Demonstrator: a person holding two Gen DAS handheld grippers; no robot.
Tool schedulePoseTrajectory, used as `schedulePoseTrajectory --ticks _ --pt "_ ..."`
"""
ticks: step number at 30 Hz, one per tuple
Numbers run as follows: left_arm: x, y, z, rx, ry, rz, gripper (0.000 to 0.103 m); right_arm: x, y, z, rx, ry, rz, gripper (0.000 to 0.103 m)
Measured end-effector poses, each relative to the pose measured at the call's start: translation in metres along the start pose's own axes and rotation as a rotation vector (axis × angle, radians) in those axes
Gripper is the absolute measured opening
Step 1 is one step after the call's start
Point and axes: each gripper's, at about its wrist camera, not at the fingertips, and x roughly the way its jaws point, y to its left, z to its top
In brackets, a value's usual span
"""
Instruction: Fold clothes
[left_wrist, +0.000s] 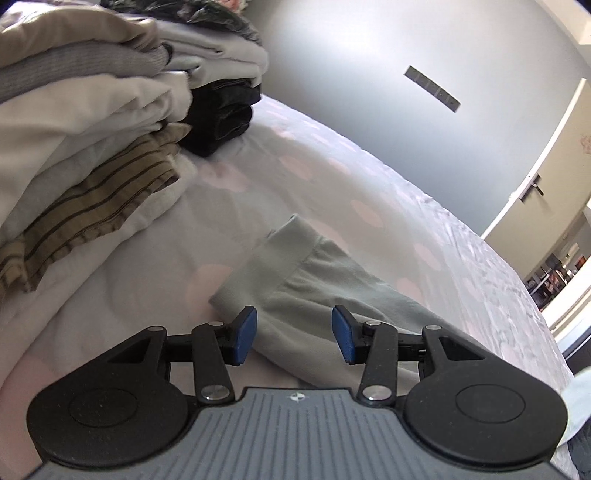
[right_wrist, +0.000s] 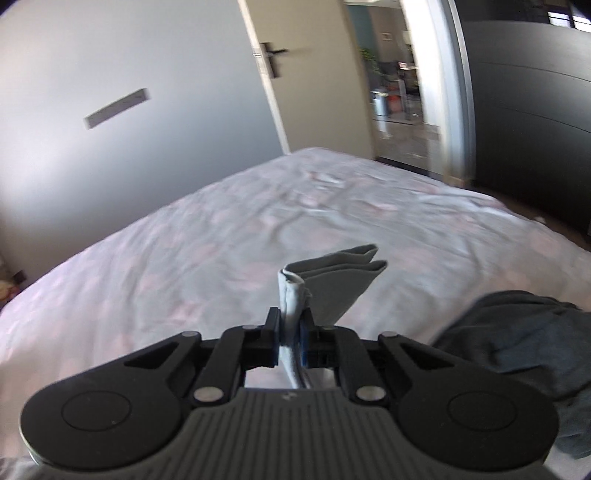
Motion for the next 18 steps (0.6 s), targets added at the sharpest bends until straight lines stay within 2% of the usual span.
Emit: schedulePoseTrajectory --ticks 5,11,15,18 --pt "-0.001 0.004 0.004 -0.024 0.023 -0.048 0.048 -0.014 0.089 -0.023 -0.077 0.031 0.158 0.012" --pt "-0.003 0.009 0.010 -0.068 0.032 -0.092 0.044 -0.011 0.179 -0.082 -0.149 0.146 0.298 0.011" --pt "-0.001 0.005 0.011 -0.064 0.049 -0.111 0.044 -0.004 0.226 -0.135 -0.236 0.245 0.345 0.011" --pt "0.002 0.000 0.010 -0.039 0.063 -0.115 0.044 0.003 0.246 -0.175 -0.314 0.333 0.343 0.011"
